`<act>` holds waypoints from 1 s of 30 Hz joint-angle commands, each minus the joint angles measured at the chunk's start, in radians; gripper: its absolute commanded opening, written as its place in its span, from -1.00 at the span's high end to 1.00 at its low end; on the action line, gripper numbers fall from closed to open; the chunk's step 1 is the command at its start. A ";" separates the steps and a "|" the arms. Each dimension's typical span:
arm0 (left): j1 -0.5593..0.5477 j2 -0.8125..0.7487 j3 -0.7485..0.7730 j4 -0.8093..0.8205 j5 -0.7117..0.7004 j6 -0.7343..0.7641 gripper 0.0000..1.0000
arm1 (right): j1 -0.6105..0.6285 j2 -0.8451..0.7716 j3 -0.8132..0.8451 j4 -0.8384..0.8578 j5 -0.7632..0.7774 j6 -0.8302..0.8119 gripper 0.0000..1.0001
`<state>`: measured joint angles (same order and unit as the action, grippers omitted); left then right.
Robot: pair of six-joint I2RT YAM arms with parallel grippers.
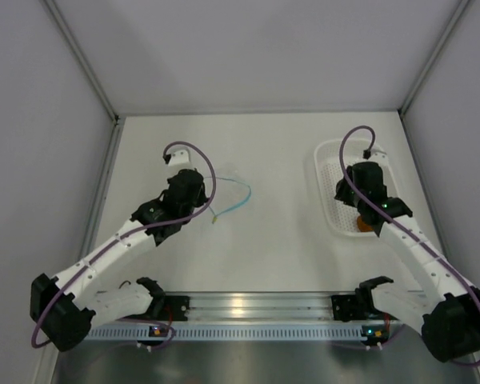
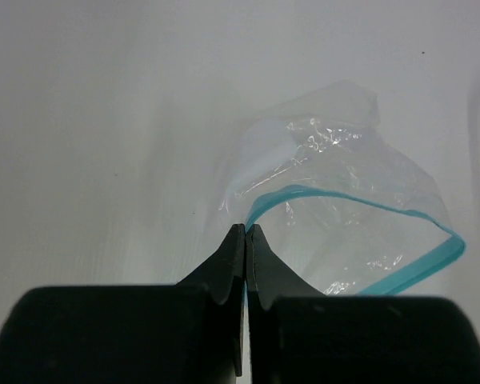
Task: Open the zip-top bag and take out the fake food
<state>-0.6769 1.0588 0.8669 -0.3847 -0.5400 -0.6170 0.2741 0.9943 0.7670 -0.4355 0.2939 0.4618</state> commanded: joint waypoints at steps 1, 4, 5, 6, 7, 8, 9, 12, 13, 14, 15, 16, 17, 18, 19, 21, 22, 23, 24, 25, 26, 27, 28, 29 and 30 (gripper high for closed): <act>0.048 0.001 0.078 -0.091 -0.020 0.077 1.00 | -0.033 0.094 0.043 -0.012 0.108 -0.025 0.40; 0.103 0.026 0.115 -0.144 -0.012 0.115 1.00 | -0.044 0.167 0.046 0.012 0.114 -0.023 0.30; 0.128 0.033 0.122 -0.163 -0.012 0.129 1.00 | -0.047 0.182 0.052 0.015 0.116 -0.023 0.30; 0.137 0.041 0.130 -0.175 -0.020 0.131 1.00 | -0.046 0.194 0.054 0.021 0.123 -0.020 0.30; 0.142 0.055 0.142 -0.183 -0.056 0.132 1.00 | -0.047 0.222 0.055 0.033 0.129 -0.023 0.29; 0.146 0.061 0.150 -0.189 -0.073 0.132 1.00 | -0.047 0.237 0.058 0.040 0.137 -0.025 0.29; 0.148 0.069 0.158 -0.203 -0.087 0.126 1.00 | -0.052 0.254 0.070 0.041 0.145 -0.026 0.29; 0.149 0.102 0.199 -0.215 -0.112 0.123 1.00 | -0.062 0.323 0.104 0.046 0.142 -0.040 0.25; 0.151 0.119 0.225 -0.217 -0.112 0.125 1.00 | -0.065 0.360 0.116 0.037 0.143 -0.046 0.09; 0.149 0.131 0.237 -0.218 -0.115 0.125 1.00 | -0.067 0.375 0.129 0.018 0.148 -0.046 -0.01; 0.149 0.144 0.250 -0.223 -0.121 0.126 1.00 | -0.067 0.388 0.152 0.008 0.148 -0.049 -0.27; 0.149 0.171 0.277 -0.232 -0.130 0.126 1.00 | -0.067 0.405 0.158 0.001 0.152 -0.052 -0.41; 0.149 0.185 0.287 -0.233 -0.150 0.132 1.00 | -0.067 0.409 0.166 -0.005 0.152 -0.054 -0.49; 0.149 0.199 0.294 -0.235 -0.156 0.135 1.00 | -0.067 0.411 0.175 -0.017 0.154 -0.058 -0.57; 0.148 0.228 0.313 -0.235 -0.164 0.141 1.00 | -0.067 0.402 0.178 -0.022 0.154 -0.057 -0.61; 0.146 0.259 0.325 -0.233 -0.175 0.148 1.00 | -0.067 0.383 0.180 -0.031 0.151 -0.060 -0.65; 0.145 0.289 0.339 -0.233 -0.178 0.149 1.00 | -0.069 0.359 0.183 -0.042 0.148 -0.060 -0.71; 0.140 0.308 0.346 -0.233 -0.179 0.154 1.00 | -0.067 0.342 0.186 -0.046 0.146 -0.058 -0.72; 0.139 0.323 0.354 -0.233 -0.182 0.158 1.00 | -0.067 0.325 0.183 -0.051 0.124 -0.060 -0.75; 0.134 0.358 0.371 -0.232 -0.187 0.158 1.00 | -0.067 0.279 0.181 -0.058 0.107 -0.066 -0.78; 0.120 0.375 0.382 -0.232 -0.184 0.161 1.00 | -0.067 0.255 0.176 -0.060 0.088 -0.068 -0.79; 0.116 0.395 0.394 -0.229 -0.175 0.163 1.00 | -0.062 0.227 0.157 -0.054 0.035 -0.080 -0.98; 0.109 0.430 0.421 -0.230 -0.173 0.164 1.00 | -0.058 0.169 0.141 -0.024 -0.004 -0.086 -0.99; 0.091 0.449 0.435 -0.230 -0.172 0.166 1.00 | -0.055 0.140 0.103 -0.008 -0.047 -0.087 -0.99; 0.082 0.464 0.451 -0.230 -0.169 0.165 1.00 | -0.055 0.113 0.089 0.000 -0.111 -0.084 -0.99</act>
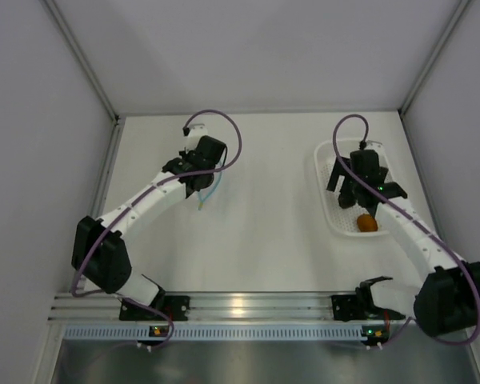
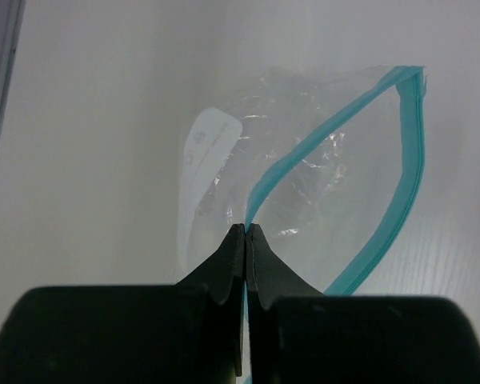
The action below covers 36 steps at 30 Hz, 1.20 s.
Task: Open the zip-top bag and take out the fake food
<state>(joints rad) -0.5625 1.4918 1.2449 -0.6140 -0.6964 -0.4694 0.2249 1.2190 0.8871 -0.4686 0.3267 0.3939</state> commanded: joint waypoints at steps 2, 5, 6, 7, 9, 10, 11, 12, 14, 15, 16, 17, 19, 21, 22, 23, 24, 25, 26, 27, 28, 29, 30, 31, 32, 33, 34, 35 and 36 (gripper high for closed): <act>-0.062 0.074 0.112 0.000 0.009 0.012 1.00 | -0.007 -0.188 -0.056 0.047 -0.182 -0.003 -0.99; -0.097 0.133 0.168 0.002 0.031 0.008 0.77 | -0.006 -0.278 -0.094 0.044 -0.204 0.019 -0.99; -0.103 0.148 0.180 0.000 0.029 0.008 0.68 | -0.007 -0.297 -0.093 0.035 -0.201 0.016 -0.99; -0.114 0.166 0.197 0.002 0.035 0.006 0.61 | -0.007 -0.324 -0.089 0.024 -0.196 0.011 -0.99; -0.116 0.180 0.205 0.000 0.043 0.000 0.36 | -0.007 -0.349 -0.065 -0.028 -0.183 -0.007 -0.99; -0.116 0.180 0.205 0.002 0.046 -0.005 0.28 | -0.007 -0.357 -0.054 -0.047 -0.176 -0.015 -0.99; -0.116 0.176 0.205 0.002 0.052 -0.011 0.20 | -0.006 -0.363 -0.036 -0.067 -0.170 -0.021 -0.99; -0.116 0.174 0.206 0.002 0.054 -0.017 0.14 | -0.006 -0.378 -0.028 -0.086 -0.167 -0.035 -0.99; -0.116 0.160 0.205 0.003 0.066 -0.026 -0.04 | -0.006 -0.392 -0.013 -0.103 -0.167 -0.044 -0.99; -0.114 0.151 0.209 0.003 0.066 -0.028 -0.11 | -0.006 -0.403 -0.007 -0.120 -0.167 -0.050 -0.99; -0.114 0.147 0.209 0.003 0.069 -0.028 -0.12 | -0.007 -0.407 0.001 -0.131 -0.164 -0.055 -0.99; -0.112 0.139 0.209 0.005 0.074 -0.032 -0.15 | -0.007 -0.414 0.016 -0.140 -0.161 -0.055 -0.99; -0.103 0.113 0.199 0.005 0.084 -0.038 -0.25 | -0.006 -0.434 0.018 -0.142 -0.149 -0.063 -0.99; -0.096 0.076 0.180 0.007 0.092 -0.049 -0.61 | -0.006 -0.441 0.022 -0.151 -0.112 -0.070 -0.99; -0.090 0.062 0.173 0.007 0.097 -0.052 -0.66 | -0.006 -0.438 0.027 -0.169 -0.097 -0.072 -0.99; -0.086 0.045 0.163 0.007 0.098 -0.057 -0.67 | -0.007 -0.440 0.038 -0.179 -0.065 -0.075 -0.99; -0.083 0.009 0.139 0.017 0.103 -0.058 -0.67 | -0.007 -0.438 0.044 -0.186 -0.048 -0.075 -0.99; -0.077 -0.011 0.125 0.019 0.106 -0.058 -0.69 | -0.007 -0.437 0.050 -0.199 -0.034 -0.072 -0.99; -0.073 -0.031 0.113 0.022 0.107 -0.060 -0.69 | -0.006 -0.441 0.058 -0.200 -0.009 -0.066 -0.99; -0.070 -0.072 0.087 0.022 0.109 -0.063 -0.70 | -0.007 -0.456 0.059 -0.200 -0.006 -0.072 -0.99; -0.060 -0.096 0.073 0.022 0.109 -0.061 -0.85 | -0.007 -0.472 0.049 -0.188 -0.009 -0.085 -0.99; -0.059 -0.120 0.058 0.022 0.109 -0.063 -0.87 | -0.007 -0.490 0.039 -0.148 -0.030 -0.105 -0.99; -0.056 -0.174 0.027 0.022 0.109 -0.063 -0.92 | -0.006 -0.533 0.033 -0.134 -0.047 -0.116 -0.99; -0.051 -0.206 0.010 0.022 0.100 -0.061 -0.94 | -0.007 -0.552 0.038 -0.130 -0.061 -0.128 -0.99; -0.050 -0.238 -0.008 0.022 0.092 -0.058 -0.95 | -0.006 -0.568 0.048 -0.140 -0.093 -0.147 -0.99; -0.045 -0.301 -0.045 0.020 0.081 -0.054 -0.96 | -0.007 -0.588 0.061 -0.148 -0.103 -0.158 -0.99; -0.043 -0.332 -0.062 0.017 0.057 -0.043 -0.96 | -0.006 -0.596 0.088 -0.162 -0.113 -0.167 -0.99; -0.043 -0.399 -0.099 0.017 0.051 -0.032 -0.97 | -0.006 -0.602 0.105 -0.191 -0.121 -0.179 -0.99; -0.043 -0.434 -0.117 0.016 0.054 -0.012 -0.97 | -0.006 -0.605 0.119 -0.212 -0.121 -0.182 -0.99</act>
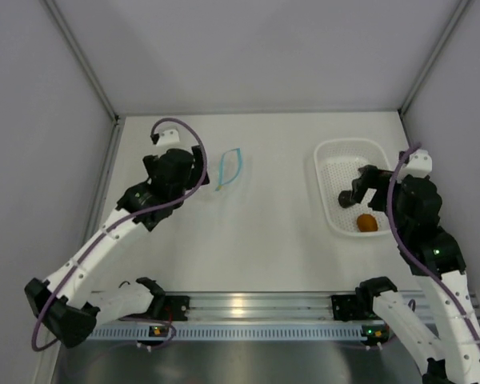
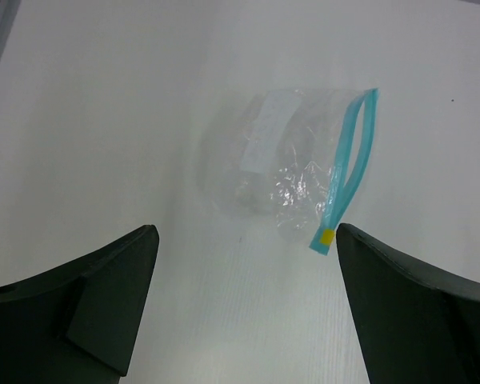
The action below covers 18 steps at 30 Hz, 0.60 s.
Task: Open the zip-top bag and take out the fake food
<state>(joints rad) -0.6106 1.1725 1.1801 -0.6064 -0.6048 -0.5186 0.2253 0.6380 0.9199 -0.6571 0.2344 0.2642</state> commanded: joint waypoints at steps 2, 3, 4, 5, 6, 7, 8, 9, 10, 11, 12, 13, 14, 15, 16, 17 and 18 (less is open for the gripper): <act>0.005 -0.225 -0.109 0.007 -0.012 0.110 -0.97 | -0.006 -0.021 0.135 -0.059 -0.026 -0.062 -0.99; 0.005 -0.259 -0.131 0.007 -0.007 0.132 -0.97 | -0.007 -0.021 0.148 -0.090 -0.027 -0.065 -0.99; 0.005 -0.293 -0.146 -0.009 -0.013 0.159 -0.97 | -0.006 -0.024 0.164 -0.101 -0.027 -0.069 -0.99; 0.005 -0.351 -0.166 -0.022 -0.041 0.164 -0.97 | -0.007 -0.026 0.171 -0.114 -0.030 -0.074 -0.99; 0.005 -0.375 -0.174 -0.030 -0.046 0.187 -0.97 | -0.006 -0.029 0.180 -0.134 -0.029 -0.080 -0.99; 0.005 -0.398 -0.180 -0.039 -0.050 0.199 -0.97 | -0.006 -0.031 0.181 -0.145 -0.020 -0.085 -0.99; 0.005 -0.434 -0.186 -0.056 -0.056 0.209 -0.97 | -0.006 -0.040 0.181 -0.151 -0.011 -0.088 -0.99; 0.005 -0.451 -0.186 -0.062 -0.055 0.221 -0.97 | -0.006 -0.044 0.174 -0.165 -0.004 -0.092 -0.99; 0.005 -0.485 -0.189 -0.065 -0.044 0.230 -0.97 | -0.006 -0.058 0.165 -0.168 0.011 -0.100 -0.99; 0.005 -0.500 -0.194 -0.064 -0.012 0.242 -0.97 | -0.006 -0.064 0.157 -0.170 0.023 -0.102 -0.99; 0.005 -0.514 -0.198 -0.066 0.000 0.268 -0.97 | -0.007 -0.073 0.136 -0.170 0.034 -0.100 -0.99; 0.005 -0.543 -0.203 -0.064 -0.001 0.281 -0.97 | -0.007 -0.087 0.125 -0.167 0.051 -0.099 -0.99; 0.005 -0.557 -0.208 -0.064 -0.045 0.288 -0.97 | -0.007 -0.096 0.116 -0.165 0.057 -0.095 -0.99; 0.003 -0.571 -0.220 -0.064 -0.076 0.289 -0.97 | -0.007 -0.103 0.096 -0.164 0.056 -0.097 -0.99; 0.005 -0.603 -0.226 -0.064 -0.105 0.282 -0.97 | -0.006 -0.109 0.088 -0.161 0.054 -0.095 -0.99; 0.005 -0.619 -0.234 -0.062 -0.157 0.275 -0.97 | -0.006 -0.119 0.083 -0.159 0.051 -0.097 -0.99; 0.005 -0.634 -0.244 -0.061 -0.168 0.247 -0.97 | -0.006 -0.124 0.076 -0.161 0.048 -0.092 -0.99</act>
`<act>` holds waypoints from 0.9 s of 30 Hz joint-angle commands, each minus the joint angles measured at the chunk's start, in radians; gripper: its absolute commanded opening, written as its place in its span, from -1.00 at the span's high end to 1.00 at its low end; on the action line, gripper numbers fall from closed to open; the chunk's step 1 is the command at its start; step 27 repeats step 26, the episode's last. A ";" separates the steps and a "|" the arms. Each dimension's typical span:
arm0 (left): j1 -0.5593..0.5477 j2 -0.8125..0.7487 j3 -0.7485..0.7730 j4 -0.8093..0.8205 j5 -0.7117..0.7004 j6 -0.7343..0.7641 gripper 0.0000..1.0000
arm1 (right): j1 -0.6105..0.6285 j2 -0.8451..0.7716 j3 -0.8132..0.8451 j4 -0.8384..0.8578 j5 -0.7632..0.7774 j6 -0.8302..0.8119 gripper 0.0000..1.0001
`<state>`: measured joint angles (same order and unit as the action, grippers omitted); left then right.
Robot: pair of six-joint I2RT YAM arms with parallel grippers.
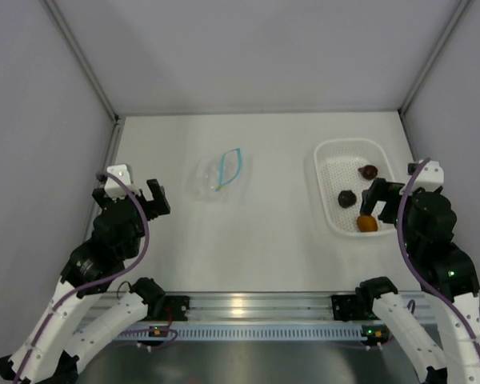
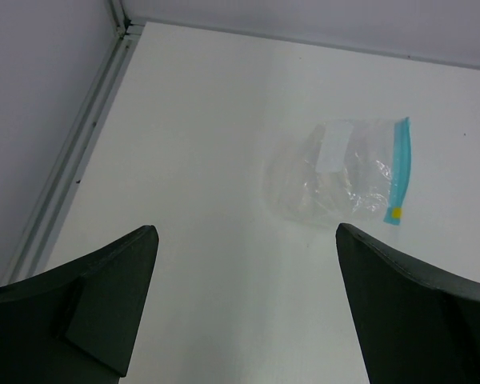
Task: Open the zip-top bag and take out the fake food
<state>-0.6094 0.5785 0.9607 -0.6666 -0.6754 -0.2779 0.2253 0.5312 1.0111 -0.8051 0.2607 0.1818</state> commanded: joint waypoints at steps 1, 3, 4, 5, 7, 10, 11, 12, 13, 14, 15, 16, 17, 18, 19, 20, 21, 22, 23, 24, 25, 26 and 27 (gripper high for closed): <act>0.003 -0.067 -0.030 0.005 -0.101 -0.009 -0.97 | -0.006 -0.025 -0.019 -0.006 0.018 -0.005 -0.99; 0.007 -0.088 -0.036 0.021 -0.089 -0.024 -0.97 | -0.006 -0.034 -0.026 0.003 0.009 -0.004 -0.99; 0.011 -0.095 -0.043 0.027 -0.081 -0.024 -0.97 | -0.007 -0.043 -0.029 0.009 0.003 -0.002 -0.99; 0.032 -0.097 -0.046 0.030 -0.075 -0.023 -0.97 | -0.007 -0.049 -0.031 0.020 0.000 0.004 -0.99; 0.068 -0.097 -0.065 0.041 -0.044 -0.029 -0.97 | -0.007 -0.066 -0.042 0.035 -0.027 0.012 -0.99; 0.161 -0.092 -0.094 0.077 0.057 -0.029 -0.97 | -0.007 -0.080 -0.054 0.069 -0.060 0.011 -0.98; 0.215 -0.091 -0.096 0.082 0.085 -0.030 -0.97 | -0.006 -0.079 -0.052 0.073 -0.060 0.012 -0.99; 0.244 -0.085 -0.099 0.088 0.111 -0.030 -0.97 | -0.006 -0.080 -0.051 0.073 -0.055 0.010 -0.99; 0.269 -0.078 -0.100 0.102 0.166 -0.027 -0.97 | -0.007 -0.076 -0.048 0.072 -0.054 0.010 -0.99; 0.314 -0.075 -0.105 0.107 0.190 -0.023 -0.97 | -0.006 -0.074 -0.046 0.070 -0.052 0.010 -0.99; 0.335 -0.066 -0.106 0.113 0.216 -0.023 -0.97 | -0.007 -0.071 -0.046 0.070 -0.049 0.011 -0.99; 0.367 -0.065 -0.106 0.116 0.253 -0.024 -0.97 | -0.006 -0.073 -0.048 0.070 -0.048 0.012 -0.99; 0.381 -0.060 -0.109 0.116 0.270 -0.024 -0.97 | -0.006 -0.073 -0.049 0.070 -0.044 0.012 -0.99; 0.391 -0.057 -0.111 0.117 0.280 -0.026 -0.97 | -0.006 -0.073 -0.051 0.070 -0.040 0.012 -0.99; 0.404 -0.054 -0.111 0.117 0.286 -0.026 -0.97 | -0.006 -0.073 -0.052 0.069 -0.037 0.010 -0.99; 0.407 -0.054 -0.114 0.121 0.287 -0.026 -0.97 | -0.006 -0.070 -0.051 0.069 -0.035 0.010 -0.99; 0.408 -0.054 -0.116 0.117 0.286 -0.026 -0.97 | -0.006 -0.066 -0.048 0.060 -0.026 0.008 -0.99; 0.408 -0.055 -0.116 0.116 0.283 -0.024 -0.97 | -0.007 -0.057 -0.046 0.057 -0.026 0.008 -0.99; 0.408 -0.055 -0.116 0.117 0.284 -0.024 -0.97 | -0.006 -0.056 -0.043 0.058 -0.026 0.008 -0.99; 0.408 -0.058 -0.117 0.119 0.286 -0.026 -0.97 | -0.006 -0.053 -0.043 0.057 -0.029 0.010 -0.99; 0.408 -0.058 -0.117 0.116 0.286 -0.026 -0.97 | -0.006 -0.053 -0.043 0.060 -0.029 0.010 -0.98; 0.408 -0.055 -0.116 0.117 0.287 -0.026 -0.97 | -0.007 -0.053 -0.046 0.064 -0.029 0.013 -0.99; 0.408 -0.055 -0.116 0.117 0.287 -0.026 -0.97 | -0.007 -0.053 -0.046 0.064 -0.029 0.013 -0.99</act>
